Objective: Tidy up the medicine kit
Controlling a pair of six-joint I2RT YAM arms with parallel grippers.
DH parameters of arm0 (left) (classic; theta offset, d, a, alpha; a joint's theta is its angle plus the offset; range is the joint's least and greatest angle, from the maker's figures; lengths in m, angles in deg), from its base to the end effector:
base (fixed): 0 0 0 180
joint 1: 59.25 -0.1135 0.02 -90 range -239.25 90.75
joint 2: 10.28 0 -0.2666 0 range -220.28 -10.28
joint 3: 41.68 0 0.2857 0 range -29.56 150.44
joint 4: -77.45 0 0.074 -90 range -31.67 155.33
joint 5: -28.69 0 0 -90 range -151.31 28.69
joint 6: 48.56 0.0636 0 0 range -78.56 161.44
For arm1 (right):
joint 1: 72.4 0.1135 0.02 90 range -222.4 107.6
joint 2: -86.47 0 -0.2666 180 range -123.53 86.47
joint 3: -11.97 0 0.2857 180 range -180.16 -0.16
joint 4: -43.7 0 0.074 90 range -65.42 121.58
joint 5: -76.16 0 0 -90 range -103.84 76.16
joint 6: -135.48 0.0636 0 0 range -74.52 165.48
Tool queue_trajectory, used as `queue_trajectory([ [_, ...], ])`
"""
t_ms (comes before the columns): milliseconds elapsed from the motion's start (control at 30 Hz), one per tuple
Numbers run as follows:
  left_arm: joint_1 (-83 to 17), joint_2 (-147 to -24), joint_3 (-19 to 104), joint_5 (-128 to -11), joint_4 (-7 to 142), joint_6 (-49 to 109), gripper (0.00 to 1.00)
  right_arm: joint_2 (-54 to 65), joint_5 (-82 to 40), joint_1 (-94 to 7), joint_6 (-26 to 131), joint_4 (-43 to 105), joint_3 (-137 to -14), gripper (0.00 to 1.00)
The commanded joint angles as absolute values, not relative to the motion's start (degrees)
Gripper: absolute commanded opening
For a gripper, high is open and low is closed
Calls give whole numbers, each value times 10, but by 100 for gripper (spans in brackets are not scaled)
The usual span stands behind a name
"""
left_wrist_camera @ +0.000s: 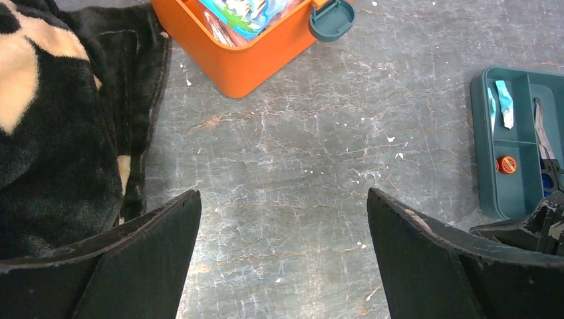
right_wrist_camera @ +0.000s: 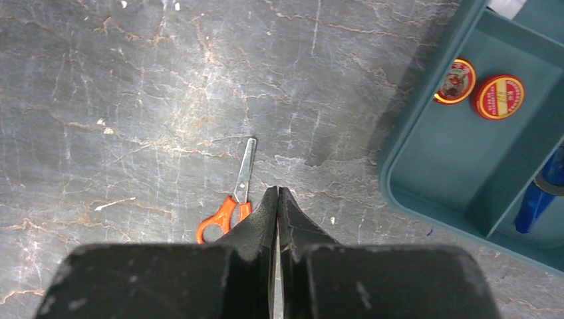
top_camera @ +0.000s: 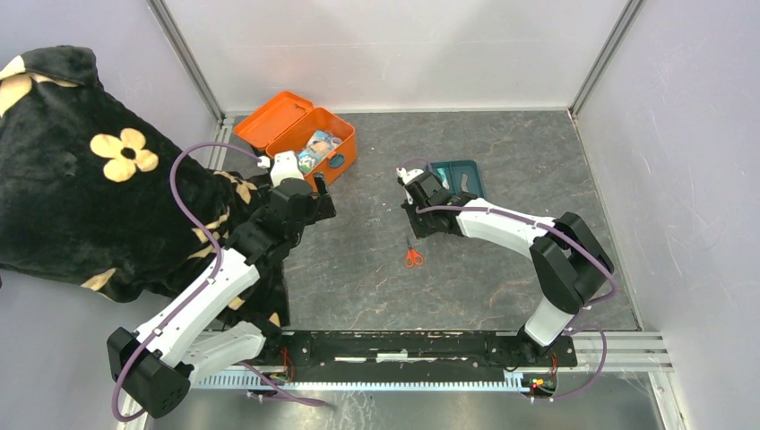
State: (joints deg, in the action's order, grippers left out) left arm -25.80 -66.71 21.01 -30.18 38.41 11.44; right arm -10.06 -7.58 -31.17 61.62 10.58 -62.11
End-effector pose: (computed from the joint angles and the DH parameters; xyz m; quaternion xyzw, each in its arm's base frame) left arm 0.2389 -0.1184 0.2972 -0.1030 0.8492 -0.0422 0.5162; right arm 0.2993 0.2531 0.1561 -0.1914 0.9345 0.0961 0.2843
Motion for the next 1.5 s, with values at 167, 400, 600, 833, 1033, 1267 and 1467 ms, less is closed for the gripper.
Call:
queue_trajectory([
  [167,-261,-669,221,-303,397,116,100,-125,-105,-292,615,115,-632,36],
  [400,-261,-669,219,-305,397,116,100,-165,-71,-273,622,111,-647,47],
  [600,-261,-669,220,-305,398,116,100,-186,-66,-274,623,116,-647,43],
  [833,-262,-671,219,-305,398,116,100,-200,-60,-273,618,118,-643,7],
  [1033,-262,-678,222,-306,398,116,100,-152,-57,-275,625,158,-624,0],
  [1267,-263,-677,220,-306,398,116,100,-110,-61,-298,626,146,-637,0],
  [1467,-265,-683,220,-320,403,116,100,-108,-83,-308,625,129,-641,2],
])
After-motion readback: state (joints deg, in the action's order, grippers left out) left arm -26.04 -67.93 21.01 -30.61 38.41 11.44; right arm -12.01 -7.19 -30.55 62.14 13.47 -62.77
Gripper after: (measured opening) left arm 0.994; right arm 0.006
